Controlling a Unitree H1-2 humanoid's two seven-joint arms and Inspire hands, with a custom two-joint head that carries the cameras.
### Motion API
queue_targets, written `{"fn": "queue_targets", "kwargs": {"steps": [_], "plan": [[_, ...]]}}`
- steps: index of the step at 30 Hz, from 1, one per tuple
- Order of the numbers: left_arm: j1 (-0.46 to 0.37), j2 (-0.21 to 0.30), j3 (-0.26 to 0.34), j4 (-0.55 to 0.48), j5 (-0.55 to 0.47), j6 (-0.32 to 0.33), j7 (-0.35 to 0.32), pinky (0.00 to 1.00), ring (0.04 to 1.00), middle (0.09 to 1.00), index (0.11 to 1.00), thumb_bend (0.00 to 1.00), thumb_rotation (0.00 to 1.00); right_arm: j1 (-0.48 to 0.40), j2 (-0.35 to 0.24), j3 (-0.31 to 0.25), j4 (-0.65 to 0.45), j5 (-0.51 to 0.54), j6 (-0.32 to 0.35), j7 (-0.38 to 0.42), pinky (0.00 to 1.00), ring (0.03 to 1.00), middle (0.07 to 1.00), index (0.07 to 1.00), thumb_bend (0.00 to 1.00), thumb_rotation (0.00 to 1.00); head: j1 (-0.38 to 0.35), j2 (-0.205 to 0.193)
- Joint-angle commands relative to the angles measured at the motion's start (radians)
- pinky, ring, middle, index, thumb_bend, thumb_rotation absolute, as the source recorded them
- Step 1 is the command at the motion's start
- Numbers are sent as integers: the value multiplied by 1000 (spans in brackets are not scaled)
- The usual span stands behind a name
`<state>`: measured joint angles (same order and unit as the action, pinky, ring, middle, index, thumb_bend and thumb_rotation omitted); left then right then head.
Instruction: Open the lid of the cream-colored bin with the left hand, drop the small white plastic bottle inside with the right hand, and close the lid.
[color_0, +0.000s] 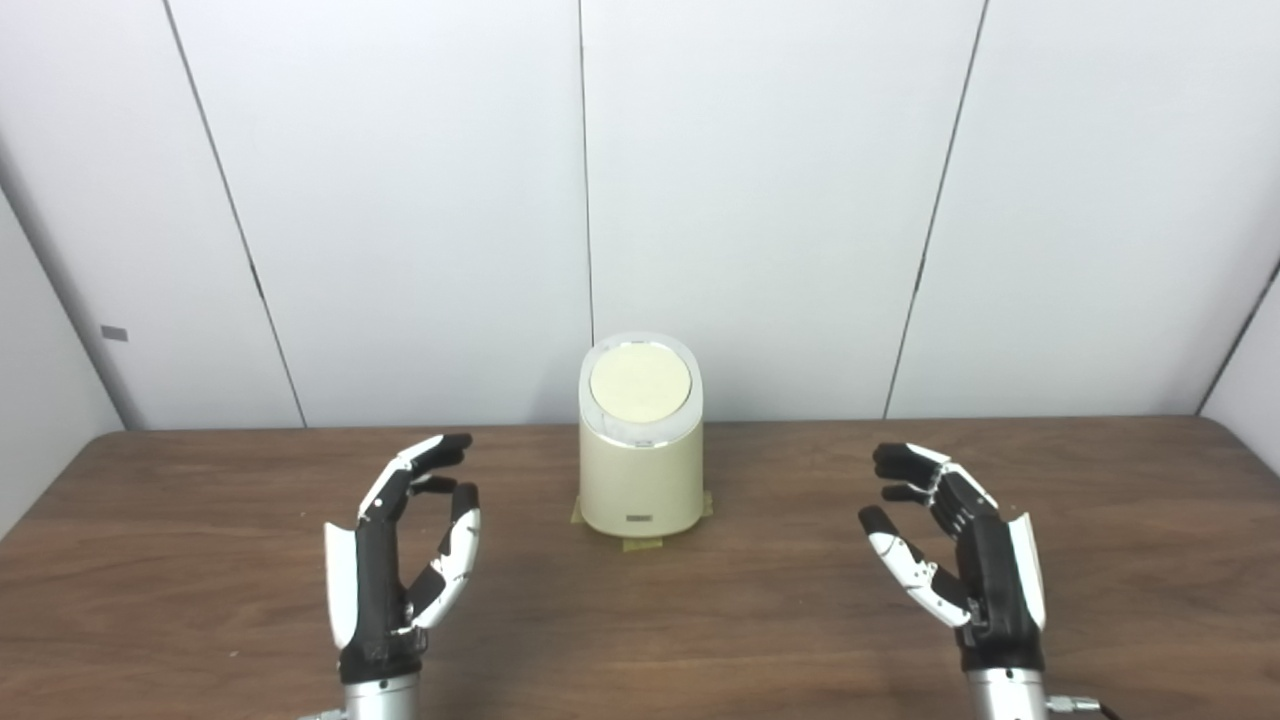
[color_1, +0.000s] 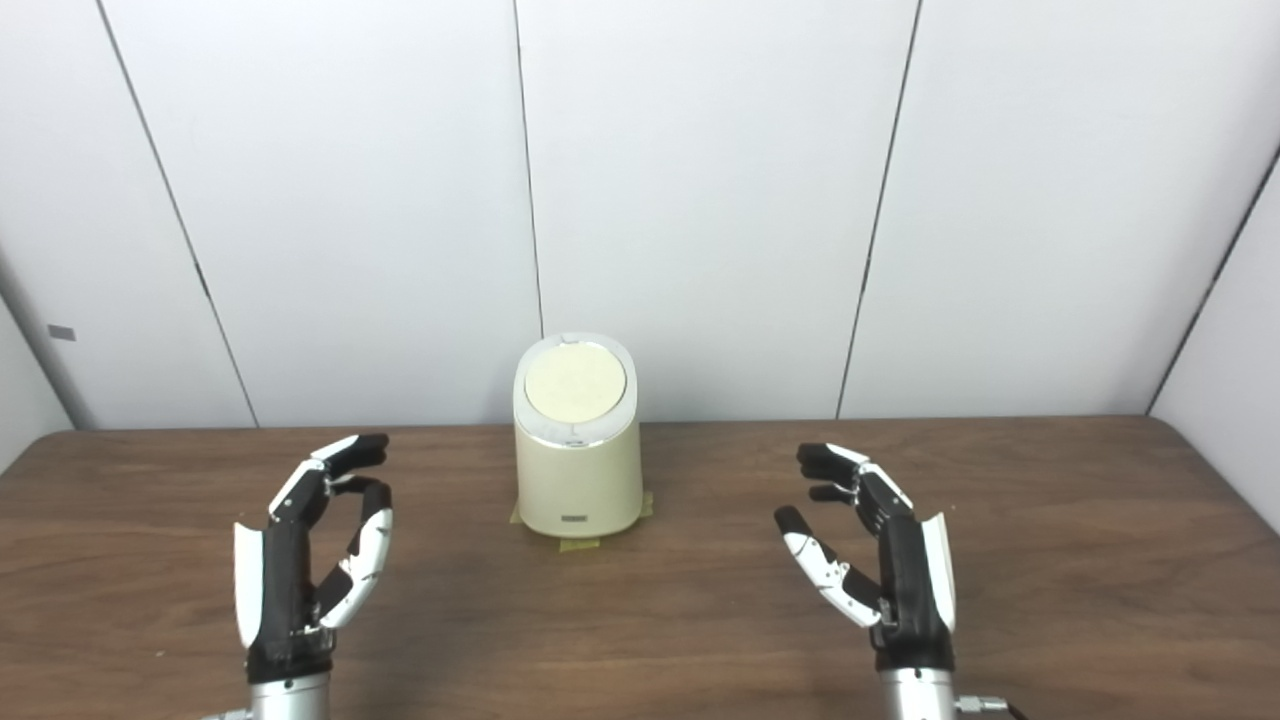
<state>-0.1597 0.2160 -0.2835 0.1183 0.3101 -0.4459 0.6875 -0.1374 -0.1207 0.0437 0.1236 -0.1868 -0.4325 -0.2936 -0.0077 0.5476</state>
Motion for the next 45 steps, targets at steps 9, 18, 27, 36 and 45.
{"fn": "queue_targets", "kwargs": {"steps": [9, 18, 27, 36, 45], "plan": [[130, -34, 65, 20, 31, -23, -106, 572, 676, 707, 698, 253, 352, 78, 33, -21, -7, -16, 48, 46, 611, 699, 723, 707, 261, 317, 1, 1], [147, -62, 119, 2, 29, -23, -173, 562, 666, 702, 695, 268, 402, 87, 41, -27, -28, -46, 67, 53, 591, 689, 719, 706, 263, 336, -2, 11], [145, -78, 141, 2, 33, -24, -190, 558, 664, 697, 691, 251, 372, 86, 48, -38, -36, -41, 76, 64, 587, 685, 715, 700, 261, 312, 1, 11], [144, -77, 152, 4, 23, -24, -195, 555, 659, 696, 687, 258, 377, 86, 57, -38, -42, -43, 83, 64, 583, 680, 714, 700, 263, 327, -4, 14], [146, -77, 172, 5, 18, -23, -202, 564, 666, 700, 688, 256, 419, 85, 68, -39, -47, -40, 92, 64, 584, 683, 713, 696, 268, 315, -7, 18]]}}
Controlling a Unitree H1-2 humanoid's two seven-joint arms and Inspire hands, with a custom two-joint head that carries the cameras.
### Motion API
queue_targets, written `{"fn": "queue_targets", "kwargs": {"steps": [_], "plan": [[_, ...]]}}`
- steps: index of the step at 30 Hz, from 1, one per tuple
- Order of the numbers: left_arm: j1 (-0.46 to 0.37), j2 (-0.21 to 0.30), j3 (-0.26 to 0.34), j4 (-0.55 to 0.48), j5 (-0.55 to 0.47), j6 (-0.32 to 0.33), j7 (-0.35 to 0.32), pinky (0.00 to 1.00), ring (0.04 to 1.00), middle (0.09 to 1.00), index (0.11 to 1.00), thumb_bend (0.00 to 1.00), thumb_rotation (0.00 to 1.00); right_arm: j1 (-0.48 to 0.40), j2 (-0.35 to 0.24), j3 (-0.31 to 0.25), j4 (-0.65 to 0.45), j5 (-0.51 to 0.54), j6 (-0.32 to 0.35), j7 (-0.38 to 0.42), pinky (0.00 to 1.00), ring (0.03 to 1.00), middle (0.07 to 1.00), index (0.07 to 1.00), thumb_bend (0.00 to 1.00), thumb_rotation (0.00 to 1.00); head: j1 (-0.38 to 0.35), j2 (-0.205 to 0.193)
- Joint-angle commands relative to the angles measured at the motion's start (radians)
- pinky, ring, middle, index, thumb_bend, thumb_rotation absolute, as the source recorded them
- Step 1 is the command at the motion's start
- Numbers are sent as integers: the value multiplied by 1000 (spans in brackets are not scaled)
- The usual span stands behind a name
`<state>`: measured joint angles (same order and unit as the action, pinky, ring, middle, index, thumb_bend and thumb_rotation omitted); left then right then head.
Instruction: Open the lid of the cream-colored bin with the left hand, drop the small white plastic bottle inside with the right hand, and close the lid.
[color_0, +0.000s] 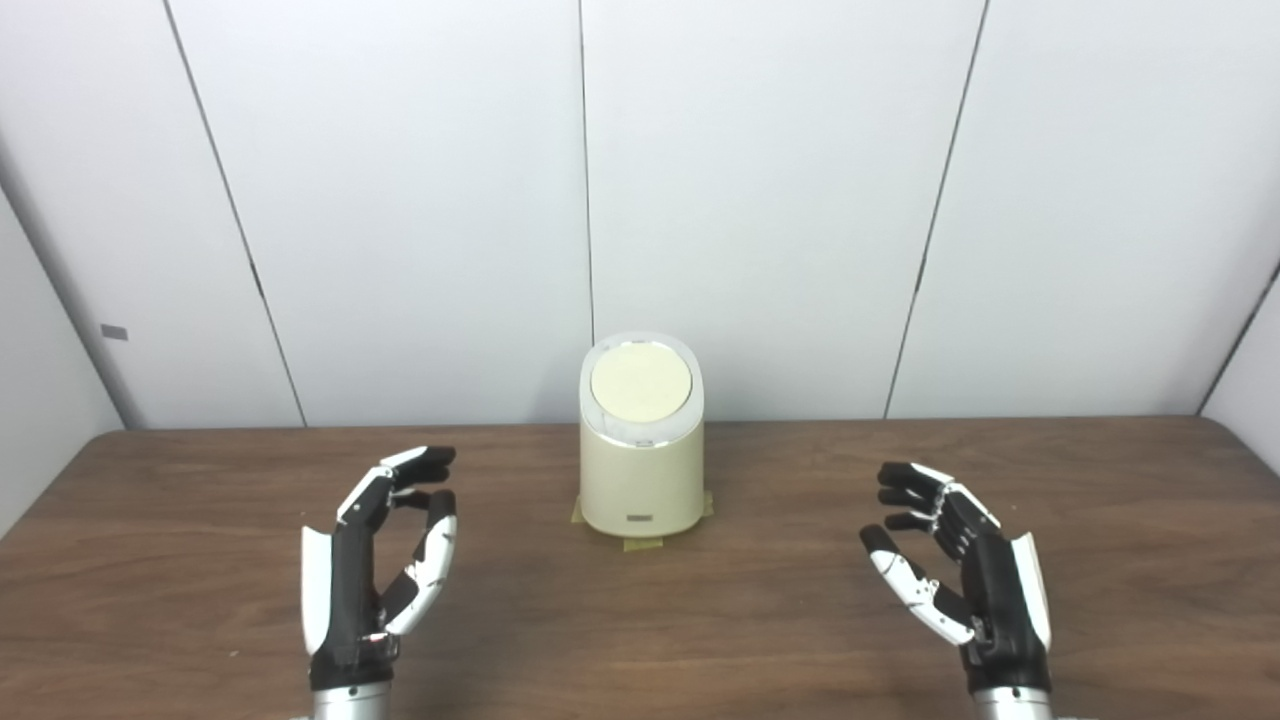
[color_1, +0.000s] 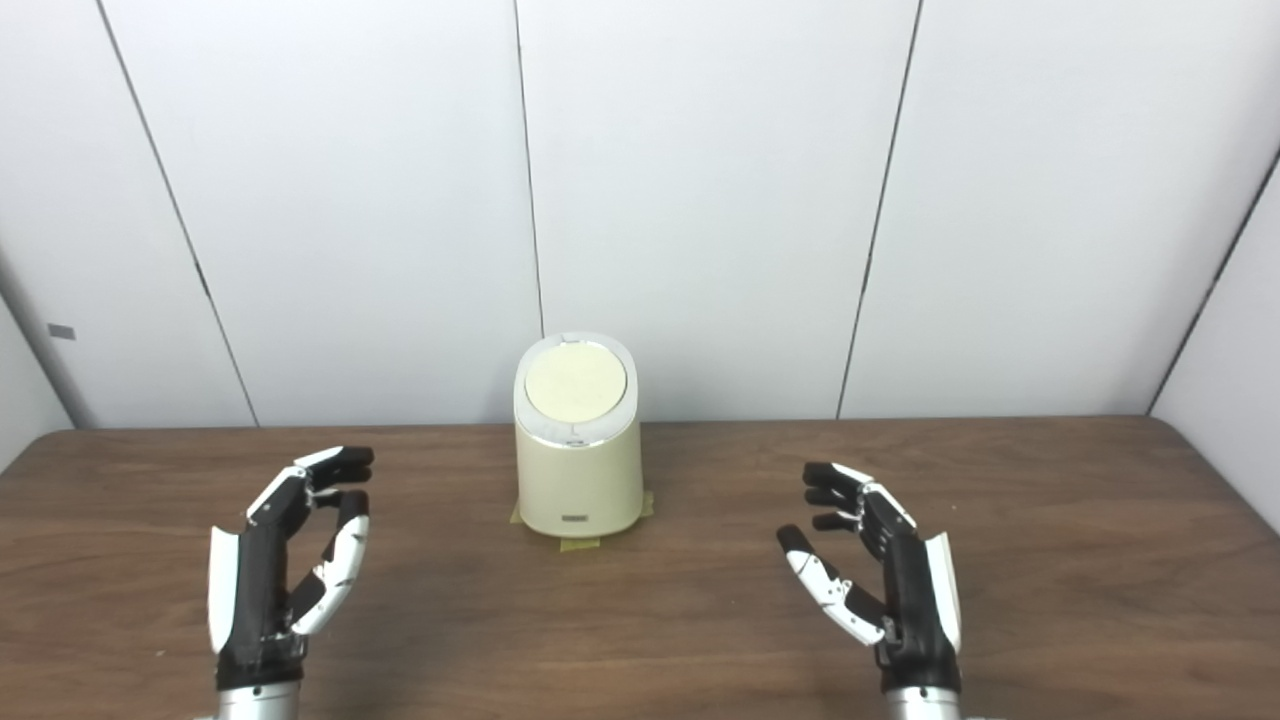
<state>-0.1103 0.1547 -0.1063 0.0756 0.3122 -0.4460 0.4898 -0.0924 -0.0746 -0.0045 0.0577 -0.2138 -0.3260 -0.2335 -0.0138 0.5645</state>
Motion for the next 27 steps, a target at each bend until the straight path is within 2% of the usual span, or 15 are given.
{"fn": "queue_targets", "kwargs": {"steps": [1, 4, 8, 12, 15, 23, 27], "plan": [[95, -14, -6, 50, 25, -23, 2, 565, 668, 702, 689, 255, 422, 39, 21, 9, 20, -13, -15, 5, 582, 681, 713, 696, 271, 320, 0, 1], [92, -11, -10, 53, 39, -24, 13, 545, 650, 690, 680, 245, 392, 38, 20, 8, 26, -2, -22, 8, 578, 681, 711, 695, 274, 341, 3, 0], [95, -14, -4, 48, 34, -23, -1, 548, 652, 690, 681, 257, 422, 40, 22, 7, 26, 4, -23, 7, 587, 687, 712, 694, 266, 312, -4, 5], [96, -20, -1, 47, 29, -23, -12, 560, 662, 698, 687, 254, 403, 39, 19, 8, 20, 1, -17, 9, 576, 677, 709, 691, 277, 337, 3, 4], [94, -18, -7, 47, 36, -24, -8, 555, 658, 691, 685, 254, 406, 41, 18, 6, 21, 7, -16, 11, 586, 684, 713, 695, 263, 302, 8, 4], [97, -38, 11, 43, 39, -22, -37, 561, 661, 696, 689, 261, 406, 36, 11, 6, 23, -10, -14, 13, 575, 675, 709, 694, 271, 346, 7, 6], [95, -37, 5, 41, 38, -23, -34, 552, 654, 689, 684, 255, 372, 36, 11, 6, 32, 0, -30, 15, 581, 682, 711, 695, 258, 304, 6, 6]]}}
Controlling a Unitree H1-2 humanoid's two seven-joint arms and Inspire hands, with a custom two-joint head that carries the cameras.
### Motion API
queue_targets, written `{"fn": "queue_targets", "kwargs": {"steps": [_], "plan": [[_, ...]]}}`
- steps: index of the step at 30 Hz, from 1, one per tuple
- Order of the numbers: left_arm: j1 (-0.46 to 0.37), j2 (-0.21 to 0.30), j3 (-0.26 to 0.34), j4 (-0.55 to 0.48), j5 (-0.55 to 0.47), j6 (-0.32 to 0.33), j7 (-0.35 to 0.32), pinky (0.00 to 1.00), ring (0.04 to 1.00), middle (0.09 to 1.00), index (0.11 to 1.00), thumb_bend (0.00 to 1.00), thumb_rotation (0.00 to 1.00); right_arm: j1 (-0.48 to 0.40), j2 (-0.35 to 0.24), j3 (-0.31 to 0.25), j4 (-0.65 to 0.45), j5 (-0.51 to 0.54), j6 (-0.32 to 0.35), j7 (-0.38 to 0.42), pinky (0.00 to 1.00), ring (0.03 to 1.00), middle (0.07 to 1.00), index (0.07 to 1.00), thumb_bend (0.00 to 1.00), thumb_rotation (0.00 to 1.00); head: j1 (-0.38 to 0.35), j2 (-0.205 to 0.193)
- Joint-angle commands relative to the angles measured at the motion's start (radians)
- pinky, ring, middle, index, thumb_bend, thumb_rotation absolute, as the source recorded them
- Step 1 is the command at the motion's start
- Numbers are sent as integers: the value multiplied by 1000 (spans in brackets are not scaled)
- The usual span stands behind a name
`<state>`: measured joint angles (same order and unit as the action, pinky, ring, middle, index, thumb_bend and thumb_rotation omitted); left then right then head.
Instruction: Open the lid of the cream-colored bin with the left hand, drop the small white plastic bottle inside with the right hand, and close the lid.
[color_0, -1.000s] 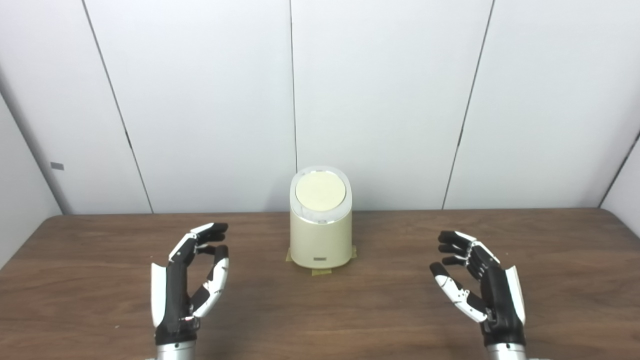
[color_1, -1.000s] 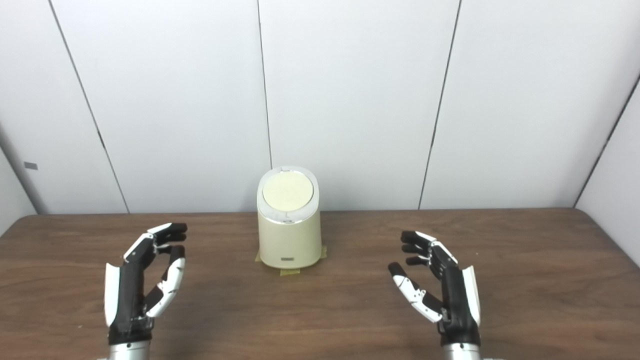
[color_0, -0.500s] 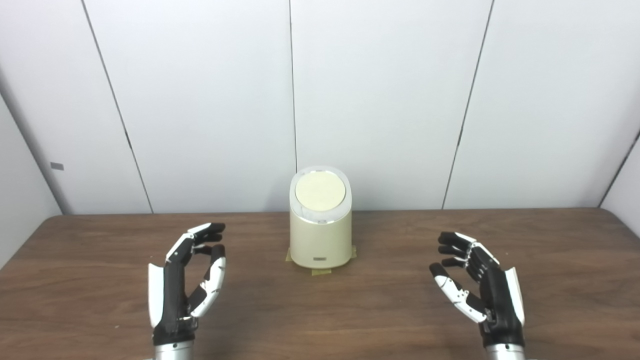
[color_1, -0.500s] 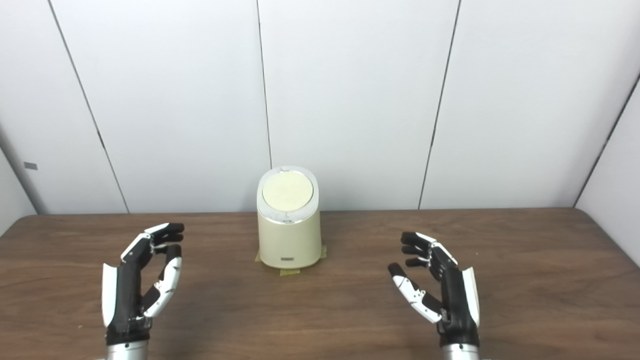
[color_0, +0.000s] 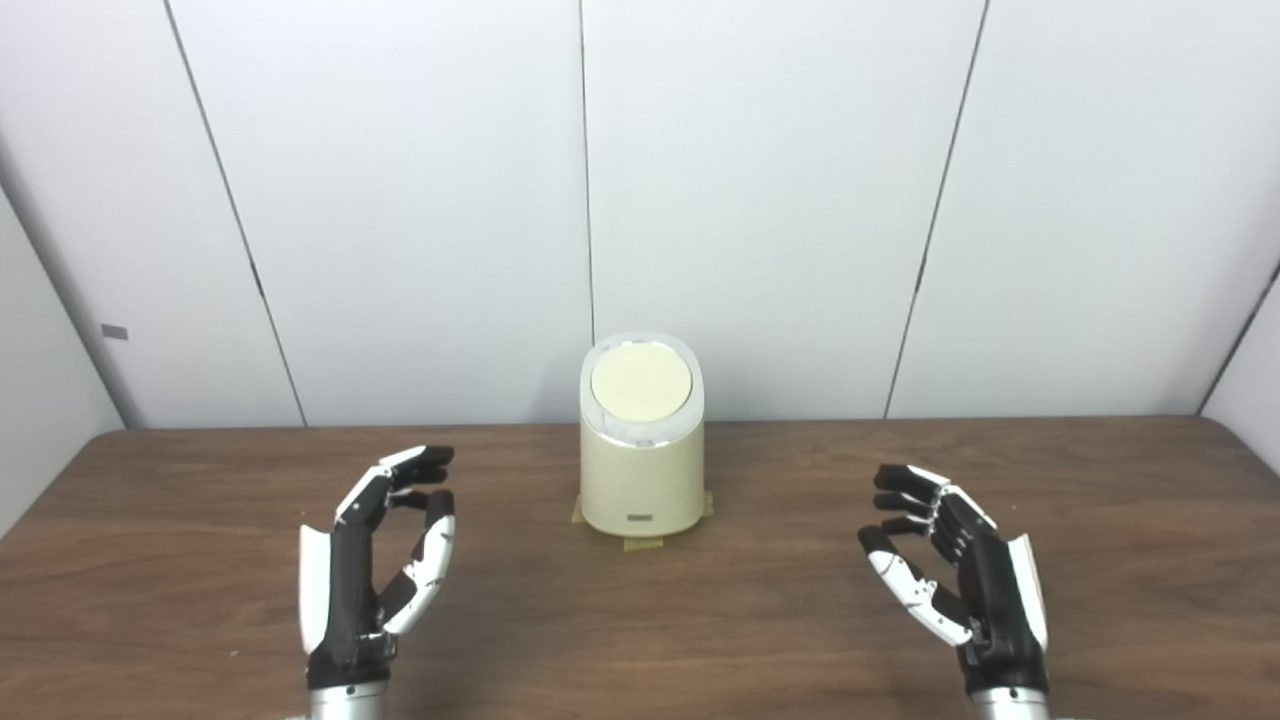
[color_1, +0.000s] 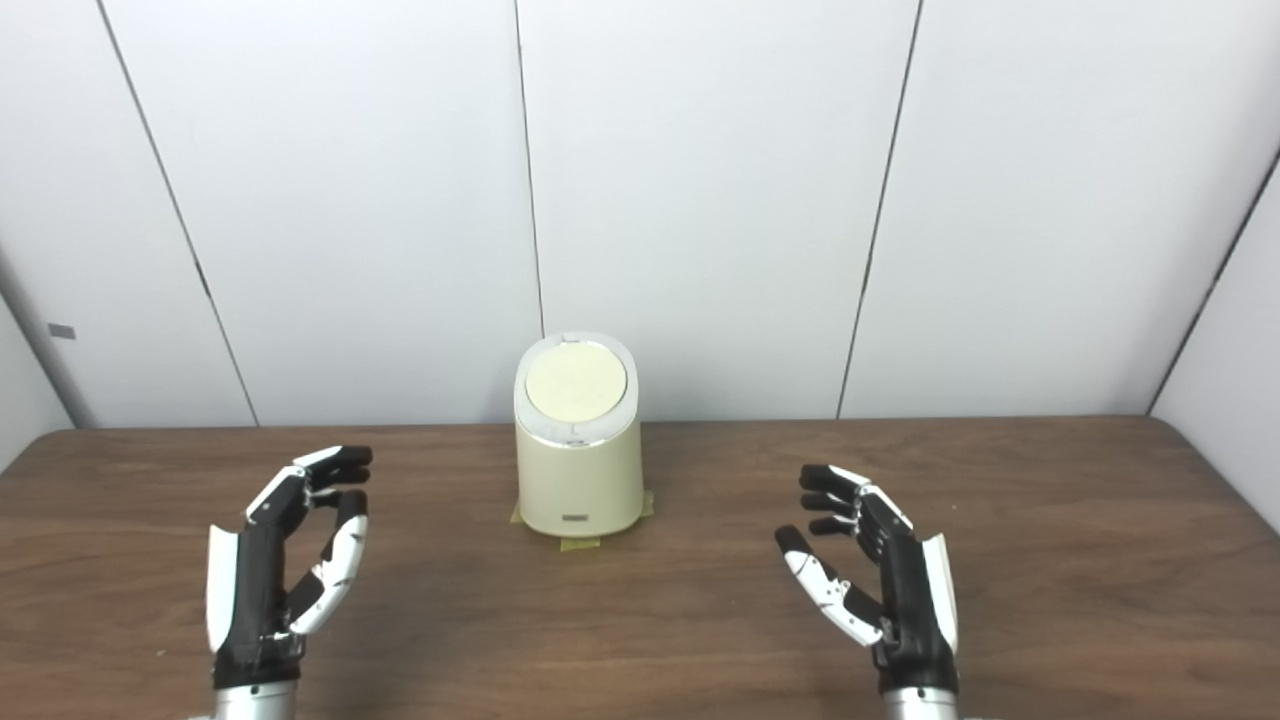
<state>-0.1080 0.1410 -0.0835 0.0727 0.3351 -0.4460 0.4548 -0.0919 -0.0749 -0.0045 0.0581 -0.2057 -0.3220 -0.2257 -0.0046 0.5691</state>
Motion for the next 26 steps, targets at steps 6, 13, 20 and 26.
{"fn": "queue_targets", "kwargs": {"steps": [6, 13, 20, 26], "plan": [[97, -31, -9, 43, 5, -23, -8, 556, 657, 692, 683, 272, 385, 39, 14, 8, 13, -22, -10, 5, 573, 675, 709, 695, 279, 347, -12, 5], [96, -28, -11, 36, 15, -23, -7, 544, 649, 686, 679, 260, 355, 39, 16, 6, 16, -3, -14, 10, 590, 689, 717, 699, 266, 318, -11, 9], [97, -35, -1, 35, 21, -23, -15, 548, 651, 687, 677, 266, 378, 38, 18, 5, 20, -9, -22, 8, 581, 681, 710, 691, 273, 323, -5, 8], [101, -43, 4, 32, 15, -22, -24, 550, 652, 686, 677, 274, 386, 39, 15, 6, 16, -13, -21, 12, 579, 678, 711, 697, 277, 361, -11, 9]]}}
